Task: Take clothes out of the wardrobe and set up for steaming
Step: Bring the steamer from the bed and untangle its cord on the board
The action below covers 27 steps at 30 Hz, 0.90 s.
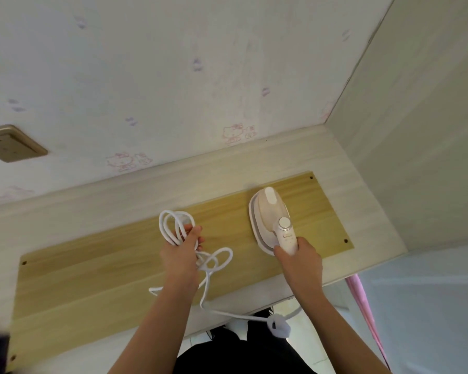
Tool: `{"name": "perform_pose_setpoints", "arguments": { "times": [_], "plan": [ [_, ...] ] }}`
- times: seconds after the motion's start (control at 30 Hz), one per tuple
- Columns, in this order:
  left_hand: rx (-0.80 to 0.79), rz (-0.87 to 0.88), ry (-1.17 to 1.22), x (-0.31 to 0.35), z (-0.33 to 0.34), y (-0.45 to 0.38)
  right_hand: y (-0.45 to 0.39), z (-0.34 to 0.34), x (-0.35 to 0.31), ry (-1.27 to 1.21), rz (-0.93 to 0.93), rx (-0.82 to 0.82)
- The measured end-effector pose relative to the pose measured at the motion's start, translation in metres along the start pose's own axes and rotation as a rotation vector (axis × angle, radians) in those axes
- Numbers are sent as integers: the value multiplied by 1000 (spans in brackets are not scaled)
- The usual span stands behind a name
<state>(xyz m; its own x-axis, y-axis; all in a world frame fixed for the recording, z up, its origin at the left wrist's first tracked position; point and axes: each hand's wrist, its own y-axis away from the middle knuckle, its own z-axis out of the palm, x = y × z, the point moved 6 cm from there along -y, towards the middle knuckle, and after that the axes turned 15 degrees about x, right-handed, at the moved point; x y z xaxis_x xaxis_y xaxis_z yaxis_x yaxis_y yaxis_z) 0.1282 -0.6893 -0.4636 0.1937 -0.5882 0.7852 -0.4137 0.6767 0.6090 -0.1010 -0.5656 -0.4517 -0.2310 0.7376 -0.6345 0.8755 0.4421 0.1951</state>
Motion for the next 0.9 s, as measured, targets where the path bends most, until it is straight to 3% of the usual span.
{"name": "perform_pose_setpoints", "arguments": {
  "times": [0.47,0.67,0.77,0.83,0.9],
  "plan": [
    [23,-48,71,6,-8,-3,-22,-11,3,124,-128,-18],
    [24,-63,132,15,-11,-1,-25,-11,3,251,-154,-147],
    [25,-68,172,23,-14,4,-23,-30,-17,394,-328,-15],
    [4,-76,214,28,-15,8,-17,-46,-46,289,-461,117],
    [-33,-89,273,34,-15,13,-6,-46,-75,129,-587,99]
  ]
}}
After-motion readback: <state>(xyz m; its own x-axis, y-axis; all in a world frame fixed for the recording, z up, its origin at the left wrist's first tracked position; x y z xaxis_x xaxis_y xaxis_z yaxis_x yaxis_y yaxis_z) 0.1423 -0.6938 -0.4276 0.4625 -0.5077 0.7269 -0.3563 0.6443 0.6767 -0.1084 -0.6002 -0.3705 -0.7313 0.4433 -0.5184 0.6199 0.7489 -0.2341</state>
